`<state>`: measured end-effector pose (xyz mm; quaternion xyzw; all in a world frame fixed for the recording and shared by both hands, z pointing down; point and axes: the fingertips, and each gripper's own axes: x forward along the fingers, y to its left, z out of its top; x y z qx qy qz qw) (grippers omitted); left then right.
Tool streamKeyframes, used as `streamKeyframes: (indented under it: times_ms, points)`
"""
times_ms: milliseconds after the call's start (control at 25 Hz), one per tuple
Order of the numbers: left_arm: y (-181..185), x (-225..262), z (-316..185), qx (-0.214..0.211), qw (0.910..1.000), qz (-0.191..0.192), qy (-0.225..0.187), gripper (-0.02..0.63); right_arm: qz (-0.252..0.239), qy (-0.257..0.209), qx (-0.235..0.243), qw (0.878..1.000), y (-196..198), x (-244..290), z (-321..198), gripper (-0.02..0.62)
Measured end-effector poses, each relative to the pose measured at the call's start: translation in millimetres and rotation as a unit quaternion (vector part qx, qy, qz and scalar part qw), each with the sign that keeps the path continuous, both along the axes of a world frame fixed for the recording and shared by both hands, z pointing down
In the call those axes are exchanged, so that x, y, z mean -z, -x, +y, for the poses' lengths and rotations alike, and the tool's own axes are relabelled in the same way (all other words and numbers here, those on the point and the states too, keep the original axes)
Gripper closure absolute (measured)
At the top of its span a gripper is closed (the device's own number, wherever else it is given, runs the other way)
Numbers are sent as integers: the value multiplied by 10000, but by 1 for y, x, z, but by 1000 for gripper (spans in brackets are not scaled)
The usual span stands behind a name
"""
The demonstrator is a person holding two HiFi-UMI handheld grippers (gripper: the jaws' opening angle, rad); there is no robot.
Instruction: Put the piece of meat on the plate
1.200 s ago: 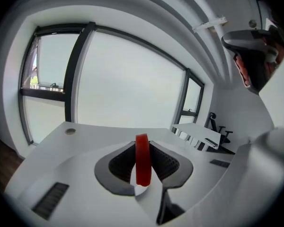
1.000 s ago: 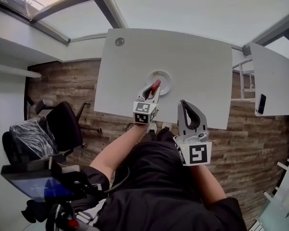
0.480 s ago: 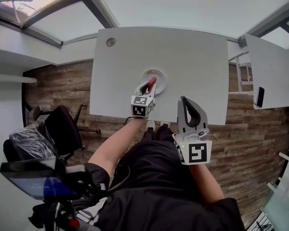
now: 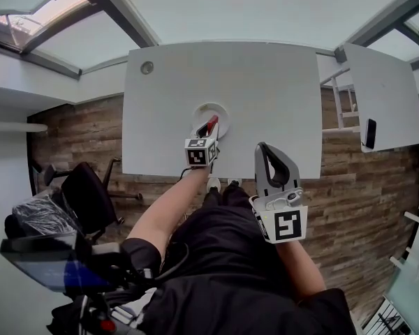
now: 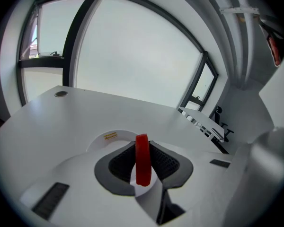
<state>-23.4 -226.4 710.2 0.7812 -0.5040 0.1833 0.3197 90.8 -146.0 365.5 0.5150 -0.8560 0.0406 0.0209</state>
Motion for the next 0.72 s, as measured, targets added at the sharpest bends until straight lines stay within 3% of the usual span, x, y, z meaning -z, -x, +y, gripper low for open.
streamKeyframes:
  times_ms: [400,720]
  points:
    - [-2,-17,-6,-69,9994,189,293,514,3,104,21,9999,3,-9,-2,589]
    - [-2,-20,-7,-74,9991,177,369,513,260,-109,-15,9996,3,-7,7,589]
